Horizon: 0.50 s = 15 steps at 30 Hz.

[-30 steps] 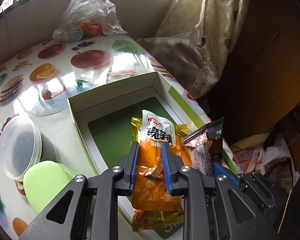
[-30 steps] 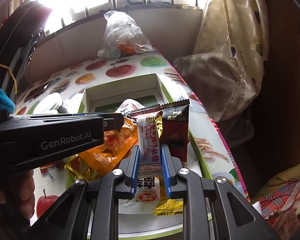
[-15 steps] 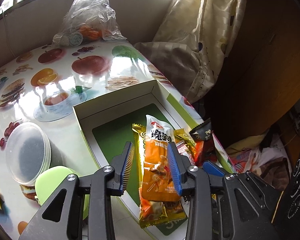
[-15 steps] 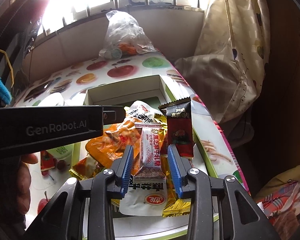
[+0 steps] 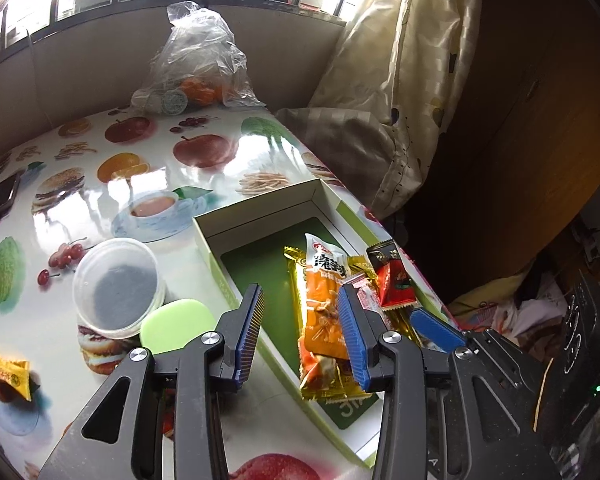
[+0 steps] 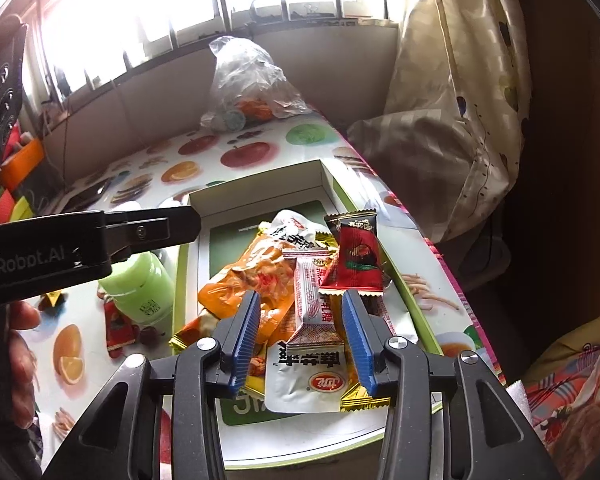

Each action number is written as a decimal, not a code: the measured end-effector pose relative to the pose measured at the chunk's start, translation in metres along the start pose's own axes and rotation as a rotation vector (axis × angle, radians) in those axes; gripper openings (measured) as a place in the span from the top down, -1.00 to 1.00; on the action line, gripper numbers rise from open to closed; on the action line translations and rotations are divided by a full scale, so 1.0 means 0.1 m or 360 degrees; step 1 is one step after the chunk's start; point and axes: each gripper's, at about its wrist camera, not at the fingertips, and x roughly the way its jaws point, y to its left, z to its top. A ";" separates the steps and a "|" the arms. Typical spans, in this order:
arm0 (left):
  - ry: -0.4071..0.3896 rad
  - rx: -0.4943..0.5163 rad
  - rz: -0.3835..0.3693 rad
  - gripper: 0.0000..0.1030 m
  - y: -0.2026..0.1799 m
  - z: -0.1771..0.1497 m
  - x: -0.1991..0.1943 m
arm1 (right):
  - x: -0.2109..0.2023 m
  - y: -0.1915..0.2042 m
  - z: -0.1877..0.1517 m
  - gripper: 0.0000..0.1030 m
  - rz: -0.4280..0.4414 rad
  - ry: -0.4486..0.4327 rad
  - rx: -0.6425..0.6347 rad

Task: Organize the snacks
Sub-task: 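Lower the orange pouch into the box and open the left tool while the right tool releases the white-red candy, then move both open tools back to the remaining snacks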

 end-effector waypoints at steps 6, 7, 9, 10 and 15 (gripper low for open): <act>-0.0089 -0.0078 0.0082 -0.01 0.27 -0.09 -0.37 | -0.15 0.18 0.03 0.19 0.0068 -0.0049 -0.0021; -0.0109 -0.0089 0.0105 -0.01 0.32 -0.11 -0.43 | -0.16 0.21 0.04 0.19 0.0079 -0.0053 -0.0029; -0.0136 -0.0124 0.0128 -0.01 0.43 -0.14 -0.53 | -0.18 0.29 0.05 0.19 0.0097 -0.0059 -0.0044; -0.0144 -0.0148 0.0129 -0.01 0.49 -0.15 -0.57 | -0.18 0.33 0.05 0.19 0.0105 -0.0059 -0.0051; -0.0166 -0.0222 0.0183 -0.01 0.74 -0.25 -0.72 | -0.20 0.51 0.04 0.19 0.0136 -0.0058 -0.0086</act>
